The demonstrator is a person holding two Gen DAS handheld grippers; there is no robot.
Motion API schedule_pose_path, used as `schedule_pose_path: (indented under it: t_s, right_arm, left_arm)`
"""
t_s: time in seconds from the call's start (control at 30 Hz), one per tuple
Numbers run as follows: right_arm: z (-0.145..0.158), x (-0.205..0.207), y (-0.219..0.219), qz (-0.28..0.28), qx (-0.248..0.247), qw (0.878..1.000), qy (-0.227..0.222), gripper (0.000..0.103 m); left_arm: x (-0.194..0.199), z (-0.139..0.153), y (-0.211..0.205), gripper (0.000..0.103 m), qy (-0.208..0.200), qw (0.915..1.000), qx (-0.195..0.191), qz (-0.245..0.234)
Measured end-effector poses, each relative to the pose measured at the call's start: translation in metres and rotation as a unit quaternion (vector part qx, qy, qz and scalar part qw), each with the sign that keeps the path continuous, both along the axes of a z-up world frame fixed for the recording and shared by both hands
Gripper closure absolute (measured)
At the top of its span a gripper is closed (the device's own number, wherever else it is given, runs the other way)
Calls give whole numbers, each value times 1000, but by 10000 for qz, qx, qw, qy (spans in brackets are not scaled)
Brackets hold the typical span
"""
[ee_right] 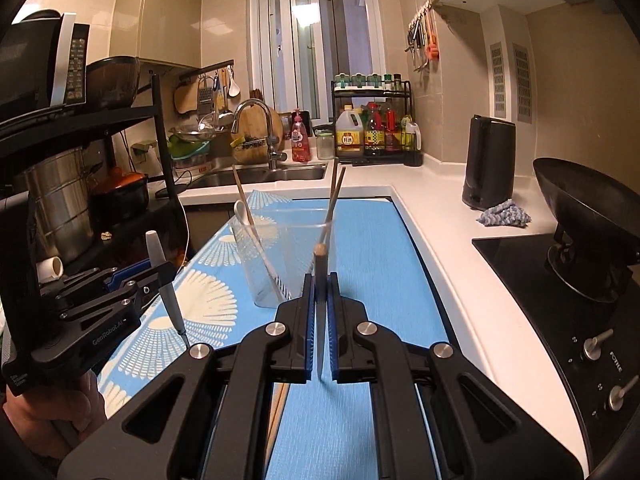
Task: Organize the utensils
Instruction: 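Lift the fork with left tool while right tool lifts its chopstick over the container, then lower fork into clear container and open left tool while right tool drops its chopstick in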
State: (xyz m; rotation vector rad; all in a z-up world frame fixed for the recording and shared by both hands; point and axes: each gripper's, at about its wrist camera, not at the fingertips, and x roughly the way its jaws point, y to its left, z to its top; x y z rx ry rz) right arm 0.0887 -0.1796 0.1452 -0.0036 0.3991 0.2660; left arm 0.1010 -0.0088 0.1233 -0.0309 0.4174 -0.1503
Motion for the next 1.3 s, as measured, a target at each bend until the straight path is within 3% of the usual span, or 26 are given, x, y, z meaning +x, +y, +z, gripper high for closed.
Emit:
schedule_pose_path:
  t_s: [0.33, 0.87, 1.07, 1.3]
  right_arm:
    - [25, 9, 8, 80, -157, 9998, -91, 97]
    - [45, 40, 17, 253, -89, 9996, -65, 97]
    - [82, 59, 19, 359, 46, 9990, -247, 97]
    - [135, 87, 31, 441, 158, 9958, -781, 97]
  left_arm:
    - [13, 23, -6, 86, 210, 9997, -100, 24]
    - [43, 35, 4, 86, 812, 9964, -230, 126]
    - [62, 72, 15, 86, 722, 9970, -272, -10]
    - [96, 130, 30, 86, 264, 9980, -569, -107]
